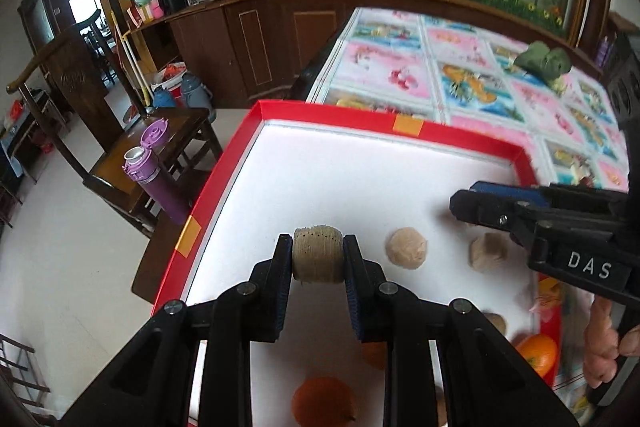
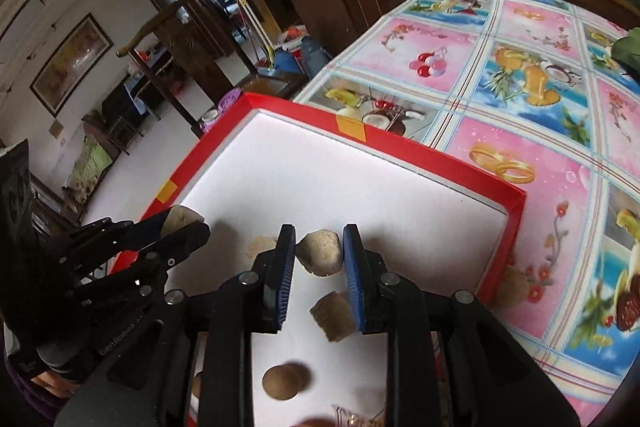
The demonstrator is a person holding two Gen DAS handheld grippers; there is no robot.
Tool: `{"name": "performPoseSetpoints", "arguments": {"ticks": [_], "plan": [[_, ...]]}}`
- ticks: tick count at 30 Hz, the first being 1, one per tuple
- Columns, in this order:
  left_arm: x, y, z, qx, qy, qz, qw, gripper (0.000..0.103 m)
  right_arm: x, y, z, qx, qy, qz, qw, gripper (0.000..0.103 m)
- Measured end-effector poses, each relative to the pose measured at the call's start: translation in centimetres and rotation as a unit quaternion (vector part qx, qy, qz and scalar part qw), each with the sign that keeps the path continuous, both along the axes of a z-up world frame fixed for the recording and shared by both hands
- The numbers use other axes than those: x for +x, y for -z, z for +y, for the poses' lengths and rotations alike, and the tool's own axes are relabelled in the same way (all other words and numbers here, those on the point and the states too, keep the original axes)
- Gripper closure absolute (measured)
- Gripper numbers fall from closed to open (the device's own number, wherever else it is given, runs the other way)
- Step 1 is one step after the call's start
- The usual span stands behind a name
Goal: Organize fruits
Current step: 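Carry the cube and nut into the tray and open both tools, then move both open tools back toward the red dates on the cloth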
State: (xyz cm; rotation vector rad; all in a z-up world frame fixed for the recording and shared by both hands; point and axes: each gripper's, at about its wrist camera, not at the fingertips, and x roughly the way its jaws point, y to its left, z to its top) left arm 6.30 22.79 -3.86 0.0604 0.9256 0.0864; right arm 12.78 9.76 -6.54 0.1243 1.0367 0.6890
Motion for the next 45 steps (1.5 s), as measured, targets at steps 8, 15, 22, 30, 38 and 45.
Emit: {"name": "performPoseSetpoints", "arguments": {"ticks": [8, 15, 22, 30, 38, 45], "plan": [[0.4, 1.5, 0.4, 0.004, -0.010, 0.038, 0.9992, 0.079, 0.3, 1.1, 0.9, -0.032, -0.008, 0.015, 0.999, 0.076], [-0.2, 0.8, 0.3, 0.012, -0.030, 0.036, 0.9988, 0.059, -0.4, 0.2, -0.9, 0.005, 0.009, 0.004, 1.000, 0.052], [-2.7, -2.3, -2.8, 0.036, -0.023, -0.019, 0.9989, 0.046, -2.1, -2.9, -7.7, 0.052, 0.027, -0.044, 0.997, 0.052], [-3.7, -3.9, -10.8, 0.041, 0.061, -0.038, 0.9966, 0.040, -1.8, -3.5, -19.4, 0.060, 0.116, -0.060, 0.990, 0.052], [-3.3, -3.0, -17.6, 0.033, 0.110, -0.020, 0.9932, 0.038, 0.0, -0.8, -24.2, 0.002, 0.153, -0.026, 0.988, 0.053], [-4.0, -2.4, -19.0, 0.036, 0.121, -0.011, 0.9919, 0.038, 0.1, 1.1, -22.5, -0.055, 0.138, -0.015, 0.989, 0.072]]}}
